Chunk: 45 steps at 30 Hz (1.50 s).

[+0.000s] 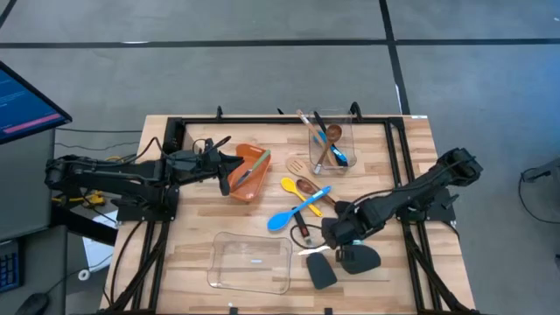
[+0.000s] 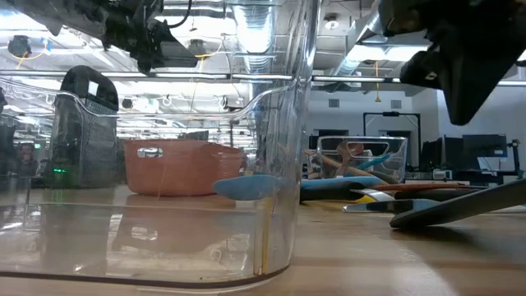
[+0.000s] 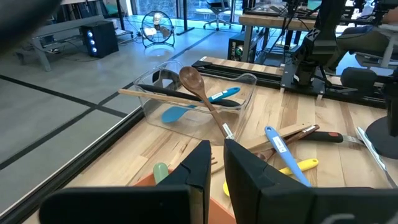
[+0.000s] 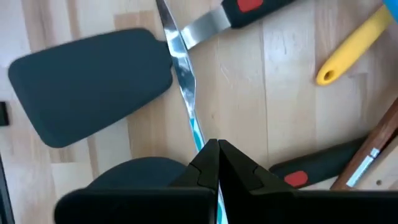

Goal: Pick & Place Kitchen Items
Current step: Put the table knife into the orange bin

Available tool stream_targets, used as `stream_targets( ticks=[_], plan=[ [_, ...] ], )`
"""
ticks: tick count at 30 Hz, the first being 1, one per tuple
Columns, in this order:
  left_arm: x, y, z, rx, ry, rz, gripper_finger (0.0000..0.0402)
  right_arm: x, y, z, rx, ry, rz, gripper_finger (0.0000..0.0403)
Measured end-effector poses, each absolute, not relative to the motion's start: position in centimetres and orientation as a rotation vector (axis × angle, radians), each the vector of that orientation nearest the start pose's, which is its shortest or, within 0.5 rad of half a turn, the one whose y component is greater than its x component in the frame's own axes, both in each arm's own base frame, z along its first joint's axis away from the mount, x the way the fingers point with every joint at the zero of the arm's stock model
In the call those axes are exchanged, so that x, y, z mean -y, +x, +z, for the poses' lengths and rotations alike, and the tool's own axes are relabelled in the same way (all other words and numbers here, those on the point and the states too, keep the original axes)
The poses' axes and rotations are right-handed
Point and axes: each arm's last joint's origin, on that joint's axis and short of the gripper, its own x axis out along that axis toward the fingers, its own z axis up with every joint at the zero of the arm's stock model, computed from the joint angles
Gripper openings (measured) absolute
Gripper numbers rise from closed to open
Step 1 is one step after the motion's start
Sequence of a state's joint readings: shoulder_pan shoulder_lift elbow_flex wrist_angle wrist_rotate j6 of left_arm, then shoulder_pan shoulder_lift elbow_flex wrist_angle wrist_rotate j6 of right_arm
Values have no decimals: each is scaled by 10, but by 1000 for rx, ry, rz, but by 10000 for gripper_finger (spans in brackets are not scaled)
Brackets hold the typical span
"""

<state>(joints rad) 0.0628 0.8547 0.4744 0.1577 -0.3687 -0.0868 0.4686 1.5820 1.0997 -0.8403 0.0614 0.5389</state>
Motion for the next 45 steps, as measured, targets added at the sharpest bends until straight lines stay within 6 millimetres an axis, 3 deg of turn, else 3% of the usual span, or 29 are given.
stream_targets(
  ticks=[7,19,36,45],
  plan=[
    [-22,188,247,-203,-48,438,30,-123,247,187,-1265,172,-34,0],
    [-22,188,247,-195,-49,439,30,-123,248,183,-1272,224,-75,5],
    [-22,188,247,-195,-49,439,30,-131,244,183,-1269,293,-115,196],
    [-22,188,247,-195,-49,439,30,-131,244,183,-1267,289,-114,241]
  ],
)
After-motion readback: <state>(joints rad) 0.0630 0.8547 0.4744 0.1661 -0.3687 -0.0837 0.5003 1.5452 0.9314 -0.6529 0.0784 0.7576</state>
